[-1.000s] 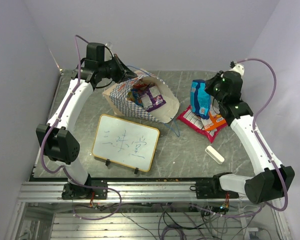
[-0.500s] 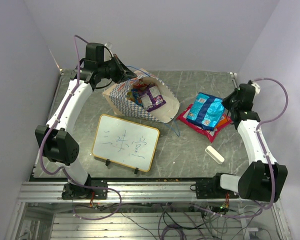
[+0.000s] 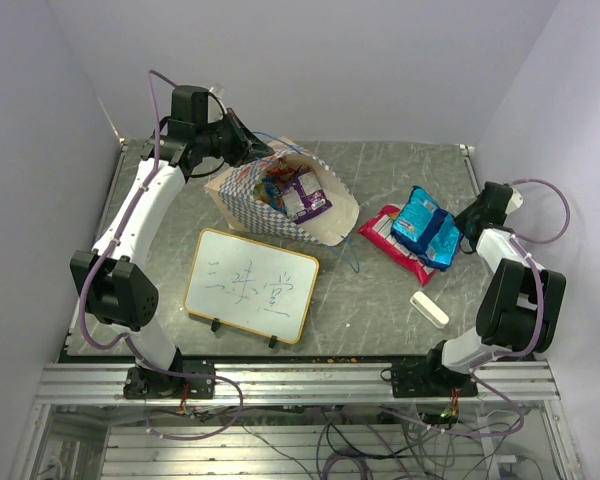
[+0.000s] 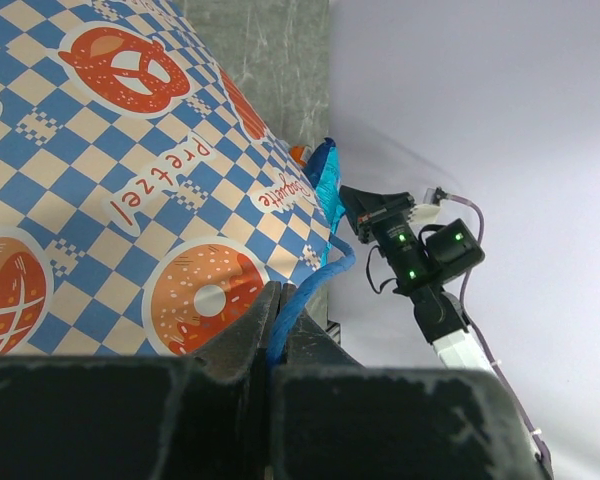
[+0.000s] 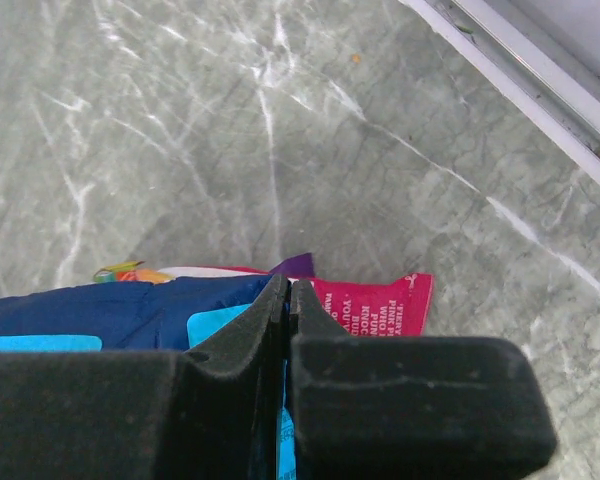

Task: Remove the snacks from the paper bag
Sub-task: Place the snack at the center of the board, then take out the snack from the paper bag.

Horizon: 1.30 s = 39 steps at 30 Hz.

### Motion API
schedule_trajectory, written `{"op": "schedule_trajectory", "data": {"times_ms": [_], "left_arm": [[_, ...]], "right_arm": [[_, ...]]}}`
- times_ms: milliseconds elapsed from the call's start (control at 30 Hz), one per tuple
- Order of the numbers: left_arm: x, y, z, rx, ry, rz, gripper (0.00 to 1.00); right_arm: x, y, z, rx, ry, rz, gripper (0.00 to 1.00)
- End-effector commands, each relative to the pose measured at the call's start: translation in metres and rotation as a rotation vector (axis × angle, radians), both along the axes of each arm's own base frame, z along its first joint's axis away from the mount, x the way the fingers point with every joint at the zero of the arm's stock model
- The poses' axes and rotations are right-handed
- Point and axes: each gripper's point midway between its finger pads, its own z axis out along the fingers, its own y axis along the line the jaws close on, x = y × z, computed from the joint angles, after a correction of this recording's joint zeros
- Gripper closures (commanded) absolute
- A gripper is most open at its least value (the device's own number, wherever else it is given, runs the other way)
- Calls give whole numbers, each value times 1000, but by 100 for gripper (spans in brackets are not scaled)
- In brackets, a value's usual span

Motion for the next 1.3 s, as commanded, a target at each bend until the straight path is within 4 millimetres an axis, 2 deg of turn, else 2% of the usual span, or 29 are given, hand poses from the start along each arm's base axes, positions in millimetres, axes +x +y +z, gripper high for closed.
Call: {"op": "schedule_trajectory", "data": {"times_ms": [0, 233, 400, 567, 600, 700, 867, 967, 1100, 1167, 1267], "left_arm": [[-4, 0, 13, -8, -43, -14, 93], [-3, -1, 15, -8, -54, -27, 93], [-4, -7, 15, -18, -56, -55, 93], [-9, -24, 15, -22, -60, -100, 93], [-10, -28, 15, -23, -61, -108, 93], [-12, -38, 16, -22, -66, -131, 93], [-15, -44, 15, -16, -64, -145, 93], [-15, -45, 15, -14, -63, -146, 93], [-17, -46, 13, -12, -60, -149, 93], [-17, -47, 13, -12, -60, -150, 93], [-18, -49, 13, -13, -60, -156, 93]], "right_arm": [[9, -7, -5, 7, -35, -4, 100], [5, -6, 3, -3, -50, -4, 100], [9, -6, 28, -16, -68, 16, 74], [11, -3, 59, -27, -100, 47, 56], [14, -3, 72, -38, -122, 51, 53], [17, 4, 96, -44, -161, 91, 47], [19, 24, 111, -73, -173, 167, 40], [25, 55, 117, -116, -187, 300, 38], [28, 118, 126, -202, -233, 565, 37], [25, 154, 130, -226, -280, 716, 36], [16, 194, 139, -259, -361, 885, 35]]}}
